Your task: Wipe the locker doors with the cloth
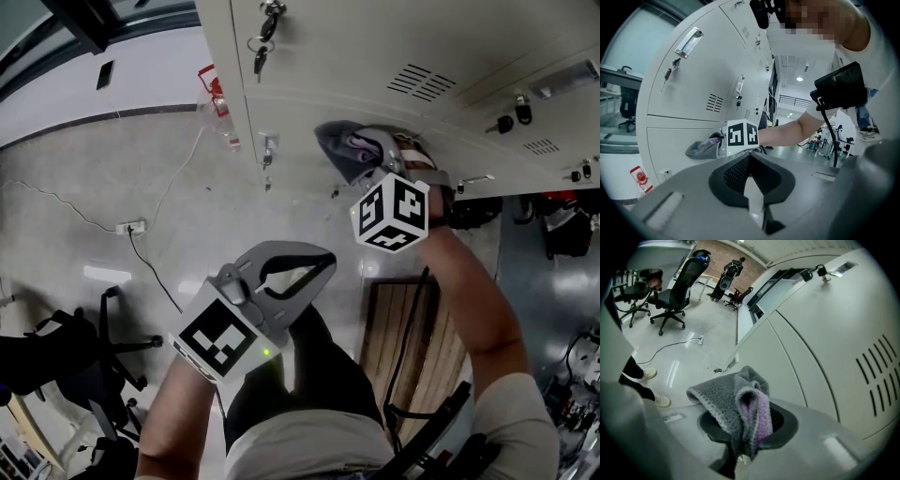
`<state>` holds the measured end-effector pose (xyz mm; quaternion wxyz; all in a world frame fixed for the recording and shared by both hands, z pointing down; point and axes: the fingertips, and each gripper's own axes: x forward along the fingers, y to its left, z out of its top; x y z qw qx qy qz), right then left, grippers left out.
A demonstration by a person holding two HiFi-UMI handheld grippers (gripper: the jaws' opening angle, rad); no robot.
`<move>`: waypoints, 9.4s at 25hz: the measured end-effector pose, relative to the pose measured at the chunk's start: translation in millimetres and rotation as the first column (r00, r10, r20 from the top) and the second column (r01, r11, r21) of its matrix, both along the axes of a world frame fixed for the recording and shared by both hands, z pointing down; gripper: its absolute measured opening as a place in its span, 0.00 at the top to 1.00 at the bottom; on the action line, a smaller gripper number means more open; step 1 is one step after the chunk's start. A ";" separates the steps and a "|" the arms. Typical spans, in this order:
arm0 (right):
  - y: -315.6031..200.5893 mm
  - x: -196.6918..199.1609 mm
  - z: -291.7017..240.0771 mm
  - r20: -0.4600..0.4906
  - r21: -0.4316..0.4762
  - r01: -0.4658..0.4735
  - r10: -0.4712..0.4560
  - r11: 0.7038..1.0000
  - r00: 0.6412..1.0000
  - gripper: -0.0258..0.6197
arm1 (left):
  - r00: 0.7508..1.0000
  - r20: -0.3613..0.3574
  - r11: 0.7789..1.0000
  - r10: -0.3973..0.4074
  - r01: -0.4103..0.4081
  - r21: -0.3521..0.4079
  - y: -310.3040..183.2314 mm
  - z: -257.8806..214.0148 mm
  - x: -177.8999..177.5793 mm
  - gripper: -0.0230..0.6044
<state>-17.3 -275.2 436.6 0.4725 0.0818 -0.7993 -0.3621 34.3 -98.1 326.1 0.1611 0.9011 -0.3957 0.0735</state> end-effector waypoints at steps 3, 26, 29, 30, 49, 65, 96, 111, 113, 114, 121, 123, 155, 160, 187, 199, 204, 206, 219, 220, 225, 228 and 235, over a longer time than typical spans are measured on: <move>1.1 -1.3 21.9 -0.018 -0.020 -0.002 0.002 1.000 1.000 0.82 | 1.000 0.000 1.000 -0.001 0.001 -0.005 -1.7 3.0 -1.2 0.96; 2.2 -6.6 210.0 -0.216 -0.156 -0.038 0.004 0.987 0.976 0.82 | 0.999 -0.012 0.998 -0.044 0.044 -0.046 -8.1 34.5 -23.5 0.96; 1.0 -2.3 234.3 -0.256 -0.167 -0.049 0.005 0.985 0.967 0.82 | 0.998 -0.019 0.997 -0.053 0.052 -0.055 -7.6 37.1 -24.3 0.96; 0.8 -1.2 240.8 -0.264 -0.174 -0.054 0.006 0.983 0.965 0.82 | 0.998 -0.020 0.997 -0.054 0.053 -0.056 -7.5 38.4 -24.3 0.96; 57.3 2.6 17.6 -0.004 -0.123 0.022 -0.022 0.992 1.000 0.82 | 0.999 -0.025 0.999 -0.033 0.032 -0.015 9.1 21.2 -21.4 0.96; 17.4 -31.6 -38.4 0.042 -0.012 0.029 -0.029 0.999 0.999 0.82 | 0.999 -0.010 0.999 -0.037 0.037 -0.027 21.4 20.0 -18.4 0.96; 20.5 -48.2 186.5 -0.188 -0.189 -0.011 -0.025 0.982 0.982 0.82 | 0.990 -0.001 0.985 -0.144 0.143 -0.098 12.1 59.5 -55.3 0.96; 27.6 -49.1 233.2 -0.255 -0.239 -0.045 -0.018 0.970 0.967 0.82 | 0.985 -0.007 0.981 -0.174 0.173 -0.091 15.7 63.5 -64.8 0.96; 34.3 -47.9 209.1 -0.223 -0.239 -0.034 -0.021 0.971 0.974 0.82 | 0.985 -0.010 0.982 -0.173 0.171 -0.085 17.7 60.2 -64.4 0.96; 37.7 -46.8 193.0 -0.202 -0.237 -0.028 -0.021 0.971 0.979 0.82 | 0.985 -0.012 0.982 -0.171 0.170 -0.081 19.1 58.1 -64.0 0.96; 53.4 -43.3 48.7 -0.027 -0.166 0.009 -0.013 0.986 1.000 0.82 | 0.989 -0.005 0.987 -0.148 0.148 -0.063 35.1 44.0 -58.2 0.96; 53.8 -42.5 11.4 0.014 -0.130 0.017 -0.015 0.991 1.000 0.82 | 0.990 -0.006 0.988 -0.143 0.143 -0.054 38.8 38.0 -55.6 0.96; 29.5 -77.3 120.3 -0.104 -0.094 0.043 -0.053 0.995 0.993 0.82 | 0.985 -0.021 0.983 -0.174 0.172 -0.062 39.9 46.1 -56.7 0.96; 28.0 -73.7 173.2 -0.166 -0.105 0.040 -0.057 0.994 0.984 0.82 | 0.985 -0.018 0.982 -0.174 0.172 -0.080 40.7 53.1 -56.0 0.96; 43.3 -68.8 108.3 -0.078 -0.145 0.040 -0.052 0.989 0.996 0.82 | 0.987 -0.042 0.986 -0.158 0.155 -0.053 38.6 40.1 -53.5 0.96; 53.2 -87.6 -46.2 0.119 0.002 0.088 -0.087 0.996 0.989 0.82 | 0.997 -0.029 0.997 -0.078 0.077 -0.028 38.2 22.3 -29.7 0.96; 41.2 -93.8 -29.4 0.096 -0.009 0.077 -0.076 0.997 0.993 0.82 | 0.997 -0.032 0.997 -0.067 0.066 -0.036 38.6 25.9 -26.5 0.96; 40.1 -98.5 -20.3 0.084 -0.017 0.085 -0.084 0.996 0.993 0.82 | 0.997 -0.029 0.997 -0.067 0.066 -0.039 37.6 28.2 -27.6 0.96; 44.8 -109.5 53.8 -0.036 -0.096 0.102 -0.106 0.990 0.994 0.82 | 0.994 -0.044 0.993 -0.100 0.098 -0.059 35.6 40.7 -40.3 0.96; 44.6 -109.6 59.3 -0.043 -0.100 0.100 -0.105 0.990 0.994 0.82 | 0.994 -0.044 0.993 -0.103 0.100 -0.060 35.9 41.8 -41.5 0.96; 45.6 -111.0 74.8 -0.062 -0.101 0.097 -0.103 0.990 0.993 0.82 | 0.993 -0.048 0.992 -0.111 0.108 -0.068 39.3 46.3 -46.1 0.96; 45.2 -110.2 77.0 -0.068 -0.093 0.099 -0.105 0.991 0.992 0.82 | 0.992 -0.052 0.991 -0.113 0.109 -0.072 38.9 48.1 -44.8 0.96; 49.2 -111.8 88.0 -0.082 -0.115 0.095 -0.105 0.989 0.991 0.83 | 0.993 -0.055 0.992 -0.107 0.103 -0.072 39.0 49.7 -44.7 0.96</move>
